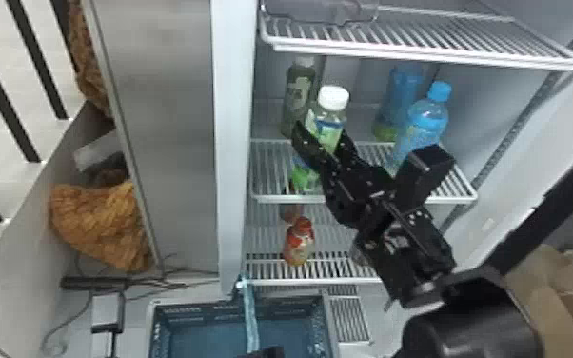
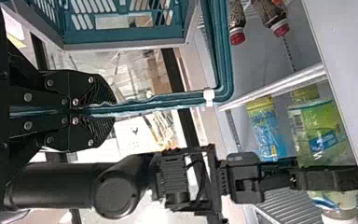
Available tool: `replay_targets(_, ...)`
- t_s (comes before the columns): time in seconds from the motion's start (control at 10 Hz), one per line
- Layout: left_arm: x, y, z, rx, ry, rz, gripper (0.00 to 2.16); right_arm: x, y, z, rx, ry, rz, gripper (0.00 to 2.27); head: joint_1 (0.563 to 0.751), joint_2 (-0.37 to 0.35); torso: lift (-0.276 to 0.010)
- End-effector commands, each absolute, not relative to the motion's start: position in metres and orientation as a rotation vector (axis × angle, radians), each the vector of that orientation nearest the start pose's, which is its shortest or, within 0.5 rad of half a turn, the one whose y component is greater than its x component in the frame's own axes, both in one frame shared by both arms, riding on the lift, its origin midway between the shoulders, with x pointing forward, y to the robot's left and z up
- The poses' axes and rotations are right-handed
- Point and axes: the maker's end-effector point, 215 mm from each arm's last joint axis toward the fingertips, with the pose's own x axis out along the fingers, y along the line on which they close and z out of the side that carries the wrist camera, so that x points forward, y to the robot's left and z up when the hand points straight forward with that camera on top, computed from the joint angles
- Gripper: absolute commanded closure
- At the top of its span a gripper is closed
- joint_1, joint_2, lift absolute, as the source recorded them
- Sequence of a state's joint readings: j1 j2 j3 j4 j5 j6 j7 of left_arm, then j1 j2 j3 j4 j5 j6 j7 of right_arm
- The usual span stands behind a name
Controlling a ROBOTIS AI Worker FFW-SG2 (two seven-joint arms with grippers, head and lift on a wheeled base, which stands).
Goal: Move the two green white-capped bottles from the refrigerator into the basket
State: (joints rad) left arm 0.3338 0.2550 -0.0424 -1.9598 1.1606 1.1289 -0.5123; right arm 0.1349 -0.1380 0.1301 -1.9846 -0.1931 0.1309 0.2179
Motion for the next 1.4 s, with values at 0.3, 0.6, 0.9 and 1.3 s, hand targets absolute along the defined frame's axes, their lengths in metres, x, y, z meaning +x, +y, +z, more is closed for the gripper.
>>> replay_targets(0.3, 0.282, 0.001, -0.379, -1.047, 0.872, -1.078, 1.18, 0.461, -0.120, -0.223, 0.127, -0.053, 0.438, 0.89, 0.695, -0.181, -0.004)
replay_targets(0.6, 0.281, 0.003, -0.381, -1.051, 0.873, -1.071, 1.18, 0.419, -0.112, -0.232, 0.149, 0.060, 0.461, 0.89, 0.695, -0.183, -0.004)
replay_targets(0.9, 0.279, 0.001, -0.381, -1.052, 0.878, -1.075, 1.18, 0.393, -0.104, -0.260, 0.160, 0.180, 0.484, 0.89, 0.695, -0.180, -0.004)
replay_targets(1.3, 0.278, 0.000, -0.381, -1.052, 0.879, -1.077, 1.18, 0.357, -0.107, -0.312, 0.132, 0.434, 0.483, 0.89, 0.695, -0.182, -0.004)
